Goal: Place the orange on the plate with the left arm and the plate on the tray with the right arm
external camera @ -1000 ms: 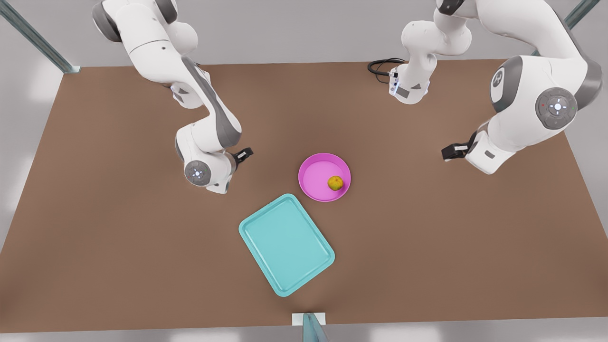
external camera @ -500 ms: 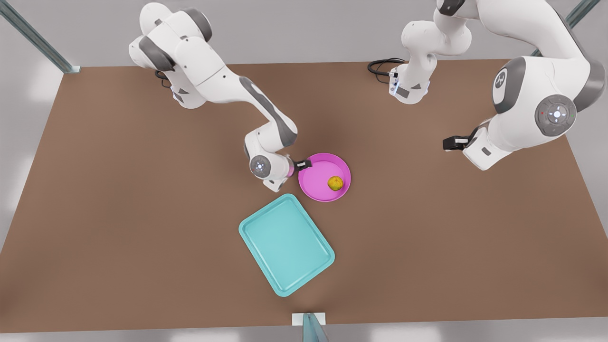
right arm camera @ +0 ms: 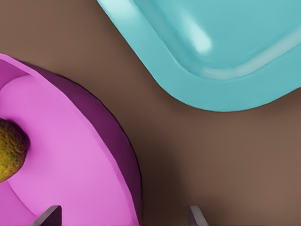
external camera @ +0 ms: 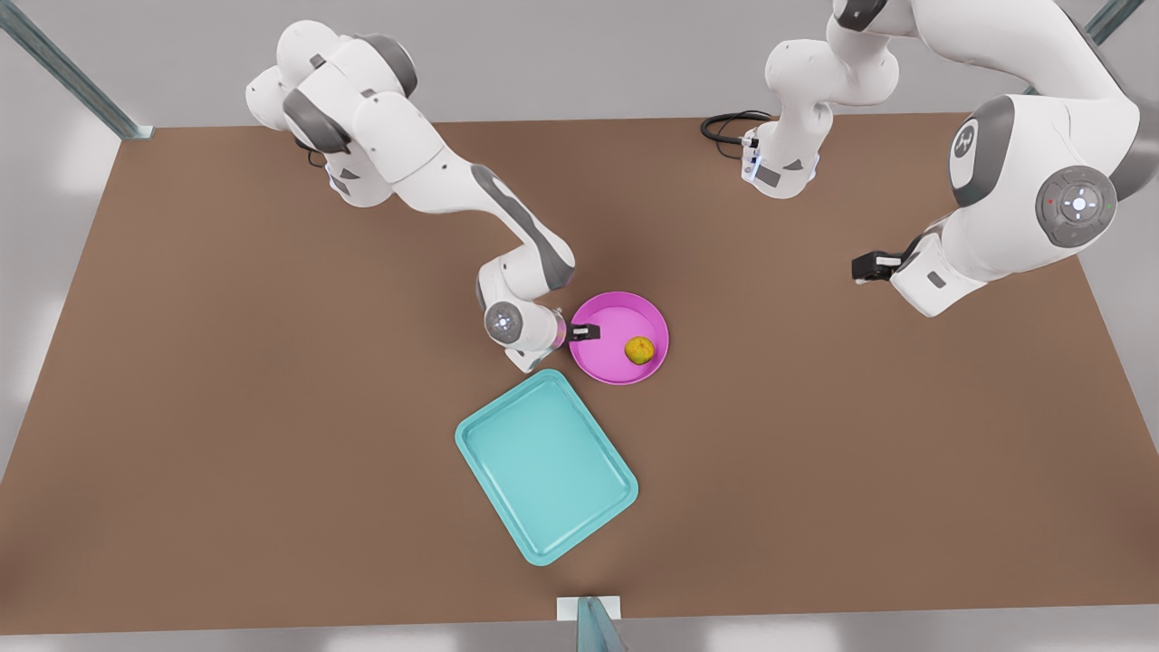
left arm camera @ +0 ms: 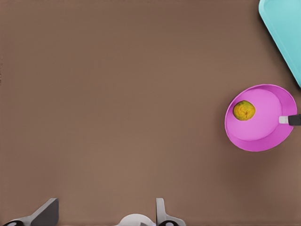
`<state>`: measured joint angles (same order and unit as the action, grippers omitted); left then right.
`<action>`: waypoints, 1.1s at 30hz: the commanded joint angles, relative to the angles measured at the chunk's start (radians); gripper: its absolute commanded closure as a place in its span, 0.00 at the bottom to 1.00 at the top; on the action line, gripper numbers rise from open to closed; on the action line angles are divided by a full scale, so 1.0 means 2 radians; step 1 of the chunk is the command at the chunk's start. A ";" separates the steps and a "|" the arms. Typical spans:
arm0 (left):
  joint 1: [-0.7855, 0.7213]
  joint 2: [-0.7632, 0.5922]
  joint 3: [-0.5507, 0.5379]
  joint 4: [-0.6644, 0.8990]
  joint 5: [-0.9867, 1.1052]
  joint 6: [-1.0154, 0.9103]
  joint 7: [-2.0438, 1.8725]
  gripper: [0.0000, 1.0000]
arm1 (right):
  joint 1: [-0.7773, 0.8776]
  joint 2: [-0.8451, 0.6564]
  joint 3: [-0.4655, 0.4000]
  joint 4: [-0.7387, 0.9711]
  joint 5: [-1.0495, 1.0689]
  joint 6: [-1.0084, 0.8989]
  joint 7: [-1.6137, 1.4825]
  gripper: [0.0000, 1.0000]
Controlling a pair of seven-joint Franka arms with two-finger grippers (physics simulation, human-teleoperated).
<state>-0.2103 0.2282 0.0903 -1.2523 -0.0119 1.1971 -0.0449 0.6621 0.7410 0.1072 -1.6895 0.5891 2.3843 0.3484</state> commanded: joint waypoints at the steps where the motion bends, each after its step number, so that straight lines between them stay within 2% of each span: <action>1: 0.000 -0.001 0.000 0.000 0.001 -0.002 0.019 0.00 | 0.001 0.005 0.000 0.003 0.001 0.005 0.037 0.00; 3: 0.000 -0.001 0.000 0.000 0.001 -0.002 0.019 0.00 | 0.003 0.006 0.000 0.005 0.000 0.002 0.032 0.00; 4: 0.000 -0.001 0.000 0.000 0.001 -0.002 0.019 0.00 | 0.006 0.008 0.000 0.006 0.001 -0.001 0.020 0.19; 5: 0.000 0.000 0.000 0.000 0.001 -0.001 0.019 0.00 | 0.006 0.008 0.000 0.006 0.001 -0.001 0.020 0.33; 7: 0.000 0.000 0.000 0.000 0.001 -0.001 0.019 0.00 | 0.006 0.008 0.000 0.006 0.004 -0.002 0.020 0.43; 8: 0.000 0.000 0.000 0.000 0.001 -0.002 0.019 0.00 | 0.006 0.008 0.000 0.006 0.004 -0.003 0.020 0.53; 12: 0.000 0.000 0.000 0.000 0.001 -0.002 0.019 0.00 | 0.006 0.008 0.000 0.013 0.005 -0.003 0.021 0.68; 14: 0.001 0.000 0.000 0.000 0.001 -0.002 0.019 0.00 | 0.006 0.008 0.000 0.013 0.005 -0.003 0.020 0.69; 16: 0.000 0.000 0.000 0.000 0.001 -0.002 0.019 0.00 | 0.006 0.008 0.000 0.016 0.003 -0.004 0.018 0.78; 26: 0.000 0.001 0.000 0.000 0.001 0.000 0.019 0.00 | 0.006 -0.003 0.001 0.032 0.005 -0.005 0.011 0.79; 33: 0.001 0.003 0.000 0.000 0.000 0.000 0.019 0.00 | -0.010 -0.016 -0.024 0.099 0.007 -0.011 0.057 0.79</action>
<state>-0.2086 0.2358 0.0903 -1.2521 -0.0124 1.1974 -0.0128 0.6438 0.7103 0.0652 -1.5035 0.6083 2.3696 0.3781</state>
